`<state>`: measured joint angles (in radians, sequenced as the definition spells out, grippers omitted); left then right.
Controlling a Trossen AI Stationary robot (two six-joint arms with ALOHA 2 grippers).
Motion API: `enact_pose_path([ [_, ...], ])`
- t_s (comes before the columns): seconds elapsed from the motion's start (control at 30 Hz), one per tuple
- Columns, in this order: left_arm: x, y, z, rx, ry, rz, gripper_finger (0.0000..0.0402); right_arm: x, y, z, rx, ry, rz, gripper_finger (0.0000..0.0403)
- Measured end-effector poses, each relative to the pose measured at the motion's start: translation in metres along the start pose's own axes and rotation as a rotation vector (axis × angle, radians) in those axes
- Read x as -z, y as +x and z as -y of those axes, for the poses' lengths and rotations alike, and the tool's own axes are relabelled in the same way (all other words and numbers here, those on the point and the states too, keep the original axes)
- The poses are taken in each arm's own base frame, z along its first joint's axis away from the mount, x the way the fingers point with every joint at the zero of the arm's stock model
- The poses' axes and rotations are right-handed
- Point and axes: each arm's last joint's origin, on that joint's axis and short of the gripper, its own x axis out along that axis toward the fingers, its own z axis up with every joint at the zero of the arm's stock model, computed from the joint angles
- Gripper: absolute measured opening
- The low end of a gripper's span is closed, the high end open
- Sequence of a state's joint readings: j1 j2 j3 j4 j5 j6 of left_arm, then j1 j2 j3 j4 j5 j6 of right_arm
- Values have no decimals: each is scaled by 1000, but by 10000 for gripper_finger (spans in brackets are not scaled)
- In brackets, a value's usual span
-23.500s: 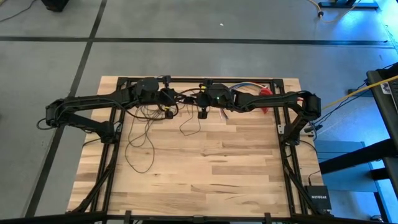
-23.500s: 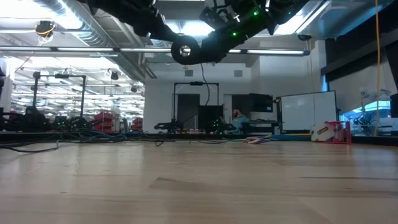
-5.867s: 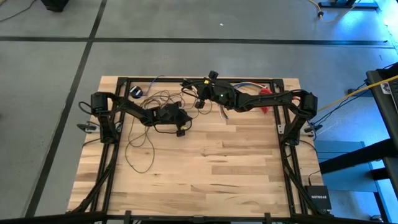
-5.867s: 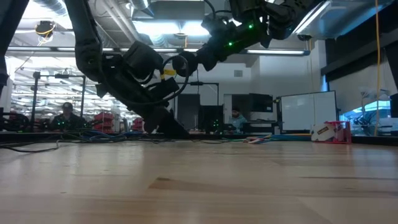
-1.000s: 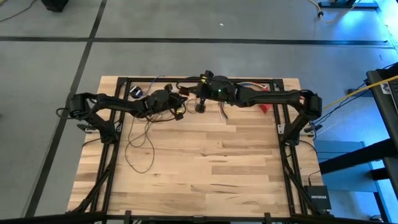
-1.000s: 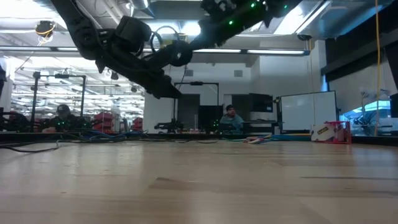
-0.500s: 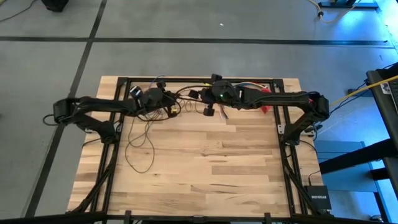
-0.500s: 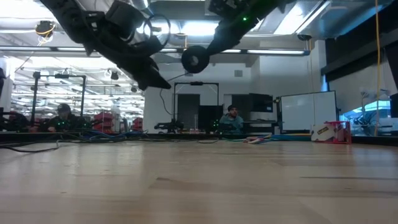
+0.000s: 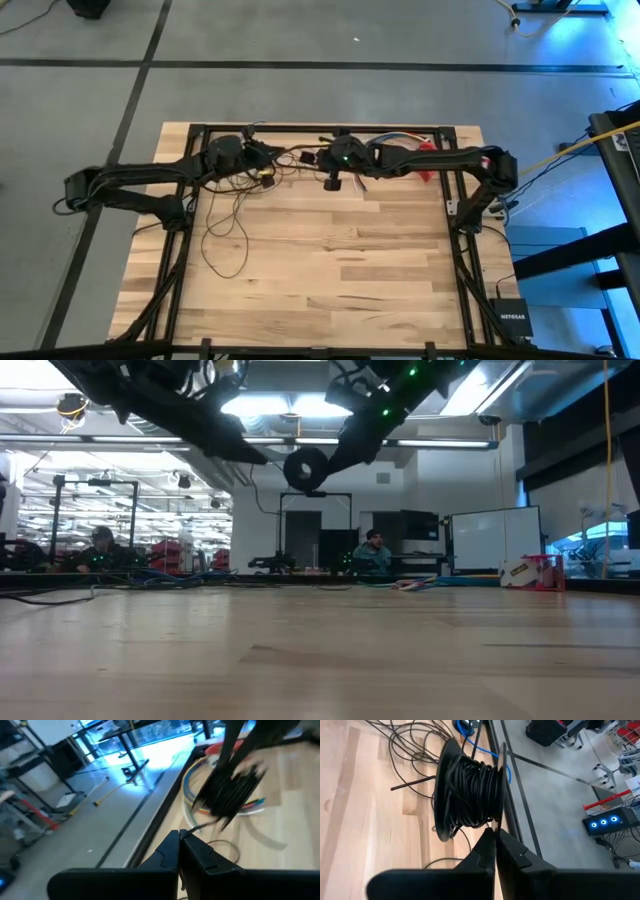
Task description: Coiling cords
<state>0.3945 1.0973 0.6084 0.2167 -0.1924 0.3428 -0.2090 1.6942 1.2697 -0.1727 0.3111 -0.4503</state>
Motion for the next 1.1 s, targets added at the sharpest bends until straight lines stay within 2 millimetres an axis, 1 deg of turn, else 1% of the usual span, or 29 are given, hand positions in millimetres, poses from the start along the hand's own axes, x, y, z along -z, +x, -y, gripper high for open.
enact_pose_path([
  [0.13,-2,4,3,69,-91,49,1,1,12,-4,9,7,18,3],
  [0.23,0,9,7,93,-96,45,0,0,16,-5,17,16,36,3],
  [0.4,8,18,12,111,-92,-1,5,1,17,-5,11,32,34,3],
  [0.67,10,25,15,114,-105,3,6,4,20,-7,-29,71,21,3],
  [0.8,13,29,16,117,-110,-8,28,8,25,-8,-34,89,0,3],
  [0.97,15,30,17,117,-117,-28,79,17,40,-13,-33,117,-45,3],
  [1.1,14,23,15,103,-119,-55,107,22,47,-16,10,121,-84,3],
])
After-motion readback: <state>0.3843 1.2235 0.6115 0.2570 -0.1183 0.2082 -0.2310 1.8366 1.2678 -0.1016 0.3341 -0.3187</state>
